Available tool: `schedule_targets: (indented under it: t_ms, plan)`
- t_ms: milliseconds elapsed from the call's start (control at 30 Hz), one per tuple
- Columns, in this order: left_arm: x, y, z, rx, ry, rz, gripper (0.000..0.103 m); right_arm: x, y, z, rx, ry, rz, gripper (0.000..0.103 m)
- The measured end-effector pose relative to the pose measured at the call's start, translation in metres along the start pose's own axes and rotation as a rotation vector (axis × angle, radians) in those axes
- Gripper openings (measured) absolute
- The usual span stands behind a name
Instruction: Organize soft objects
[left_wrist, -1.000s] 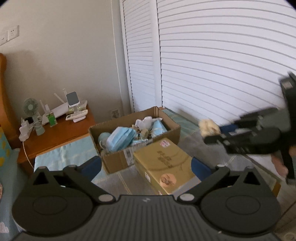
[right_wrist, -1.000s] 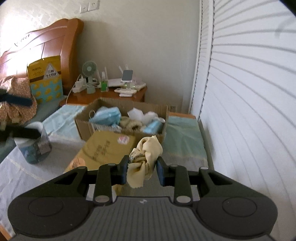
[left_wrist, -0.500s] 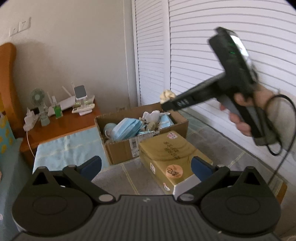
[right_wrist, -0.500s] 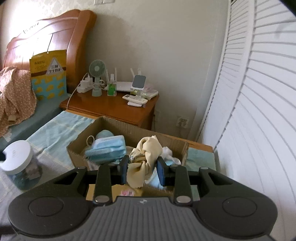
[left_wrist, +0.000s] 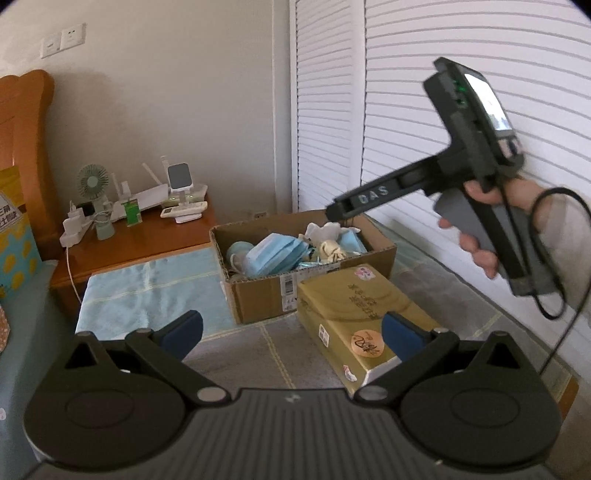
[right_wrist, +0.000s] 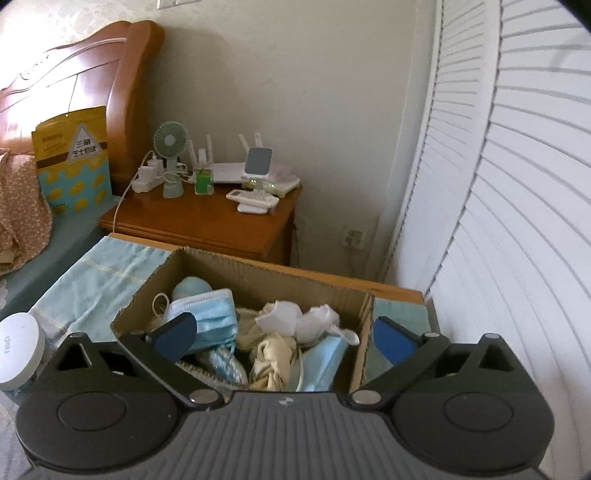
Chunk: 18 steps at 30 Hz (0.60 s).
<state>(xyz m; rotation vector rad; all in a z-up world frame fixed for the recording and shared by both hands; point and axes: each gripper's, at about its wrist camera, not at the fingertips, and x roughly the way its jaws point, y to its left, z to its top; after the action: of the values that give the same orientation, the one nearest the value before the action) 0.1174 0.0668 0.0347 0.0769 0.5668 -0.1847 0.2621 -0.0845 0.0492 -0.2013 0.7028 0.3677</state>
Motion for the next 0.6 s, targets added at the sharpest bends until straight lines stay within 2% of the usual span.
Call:
schedule_targets:
  t_ms: [233, 367, 600]
  plan:
    - [-0.002, 0.002, 0.005, -0.026, 0.027, 0.074, 0.102, -0.031, 0.005, -0.02, 0.096, 0.098, -0.026, 0.103]
    - [-0.005, 0.001, 0.009, -0.052, 0.051, 0.102, 0.102, -0.056, 0.012, -0.042, 0.14, 0.152, -0.083, 0.103]
    - [-0.011, -0.007, 0.016, -0.111, 0.128, 0.089, 0.102, -0.1, 0.022, -0.073, 0.196, 0.17, -0.146, 0.103]
